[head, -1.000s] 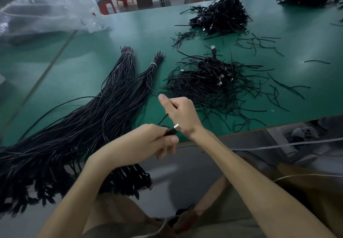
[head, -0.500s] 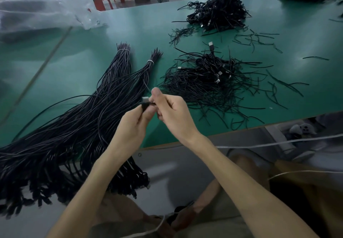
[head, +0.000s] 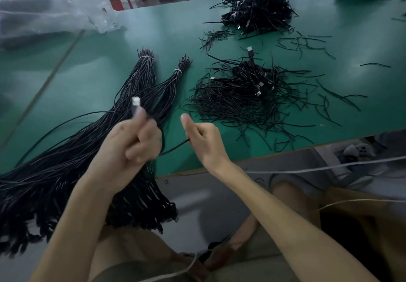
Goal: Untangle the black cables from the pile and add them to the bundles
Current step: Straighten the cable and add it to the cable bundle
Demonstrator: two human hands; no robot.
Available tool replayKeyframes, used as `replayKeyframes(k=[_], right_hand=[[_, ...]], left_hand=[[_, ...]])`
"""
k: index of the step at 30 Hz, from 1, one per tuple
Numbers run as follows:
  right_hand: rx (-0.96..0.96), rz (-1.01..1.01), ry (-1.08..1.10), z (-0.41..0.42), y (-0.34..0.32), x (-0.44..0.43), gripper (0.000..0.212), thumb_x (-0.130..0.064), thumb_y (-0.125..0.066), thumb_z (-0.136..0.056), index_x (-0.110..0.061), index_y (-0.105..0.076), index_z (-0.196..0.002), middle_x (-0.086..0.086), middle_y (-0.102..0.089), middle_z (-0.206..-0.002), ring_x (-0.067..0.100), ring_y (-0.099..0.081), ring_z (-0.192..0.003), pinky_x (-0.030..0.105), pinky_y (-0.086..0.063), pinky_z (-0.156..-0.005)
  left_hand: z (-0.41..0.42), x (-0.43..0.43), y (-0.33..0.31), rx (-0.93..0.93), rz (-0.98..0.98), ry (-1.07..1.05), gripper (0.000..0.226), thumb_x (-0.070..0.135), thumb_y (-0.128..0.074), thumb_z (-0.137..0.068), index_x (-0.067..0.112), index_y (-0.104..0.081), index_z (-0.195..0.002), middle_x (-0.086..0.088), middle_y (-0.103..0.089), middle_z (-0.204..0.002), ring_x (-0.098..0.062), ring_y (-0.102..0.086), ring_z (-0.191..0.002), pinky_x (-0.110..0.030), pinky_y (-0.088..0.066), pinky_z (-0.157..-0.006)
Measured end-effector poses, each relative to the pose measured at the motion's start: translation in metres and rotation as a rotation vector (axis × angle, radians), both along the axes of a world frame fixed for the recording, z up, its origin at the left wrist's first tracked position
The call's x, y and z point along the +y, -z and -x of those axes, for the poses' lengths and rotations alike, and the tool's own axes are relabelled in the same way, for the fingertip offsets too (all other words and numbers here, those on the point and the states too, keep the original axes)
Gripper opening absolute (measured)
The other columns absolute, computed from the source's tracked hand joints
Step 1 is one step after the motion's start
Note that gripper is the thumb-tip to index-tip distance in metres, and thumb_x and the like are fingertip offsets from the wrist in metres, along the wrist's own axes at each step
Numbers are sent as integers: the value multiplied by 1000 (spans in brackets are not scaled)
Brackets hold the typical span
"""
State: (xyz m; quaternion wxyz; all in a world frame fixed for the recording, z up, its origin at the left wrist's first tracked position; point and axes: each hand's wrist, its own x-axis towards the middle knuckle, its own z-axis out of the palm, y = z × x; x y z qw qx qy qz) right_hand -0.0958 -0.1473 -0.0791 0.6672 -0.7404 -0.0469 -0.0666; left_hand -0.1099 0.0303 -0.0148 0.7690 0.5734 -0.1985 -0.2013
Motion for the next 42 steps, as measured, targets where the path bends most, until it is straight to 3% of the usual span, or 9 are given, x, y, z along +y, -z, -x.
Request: replayKeyframes(k=[4,8,13,18,21,27,34,38,42], right_hand=[[-45,29,71,-12,-6,-3,68,-42,-52,-106,-8,-31,-51,5,-26,-48,17,-24,-46,33,-21,-49],[-152,-33,66,-8,-23,9,65,-37,-51,-107,-13,-30,-50,4,-27,-46,17,-25,-45,37,-21,-47],[-250,-79,24,-2,-35,22,71,-39,-46,-107,14,-53,-61,24,-42,-49,37,-42,-48,49,-39,-47],[-328,73,16,5,-33,21,62,-24,-50,-109,-13,-51,-48,-14,-39,-38,8,-44,-41,21,-32,-48],[-440,196,54,7,-35,19,61,-19,-52,-107,-34,-31,-52,-17,-29,-40,10,-38,-41,14,-30,-57],[-450,435,68,10,-23,10,52,-24,-50,-108,-23,-35,-58,-17,-23,-47,10,-28,-39,45,-46,-75],[-321,654,-70,10,-11,1,44,-43,-46,-108,-10,-53,-79,-5,-44,-55,18,-40,-50,43,-47,-78],[-110,453,-149,9,-16,-6,48,-57,-47,-103,-13,-52,-119,-8,-53,-62,6,-49,-49,25,-39,-55],[6,268,-204,6,-25,-11,47,-53,-60,-99,-19,-54,-131,-10,-66,-87,7,-65,-78,35,-57,-78]], left_hand=[[10,-3,8,-293,-724,45,51,62,-47,-101,24,-67,-73,-1,-63,-55,-14,-49,-42,-23,-42,-45],[8,-14,23,-471,-898,-200,30,47,-46,-97,46,-69,-78,15,-74,-76,-9,-70,-74,-26,-53,-70],[5,-25,41,-261,-329,-451,44,48,-45,-102,16,-74,-93,25,-73,-85,9,-66,-84,-7,-49,-76],[-1,-31,33,55,145,-297,51,41,-43,-107,5,-62,-137,-12,-60,-145,-22,-52,-141,-27,-45,-111],[-1,-36,31,94,204,-289,51,36,-40,-109,2,-51,-145,-12,-60,-146,-22,-53,-140,-28,-48,-107],[-7,-33,17,147,301,-378,40,29,-35,-111,6,-59,-133,-4,-72,-126,-18,-64,-125,-26,-51,-102],[-15,-39,11,297,428,-329,37,34,-38,-112,23,-63,-87,12,-41,-69,-7,-36,-54,-20,-45,-72],[-21,-47,14,306,382,-294,37,37,-37,-111,22,-56,-83,11,-39,-68,-7,-39,-56,-23,-46,-75],[-20,-51,22,226,323,-214,37,40,-38,-110,22,-57,-84,10,-46,-70,-8,-54,-66,-26,-50,-81]])
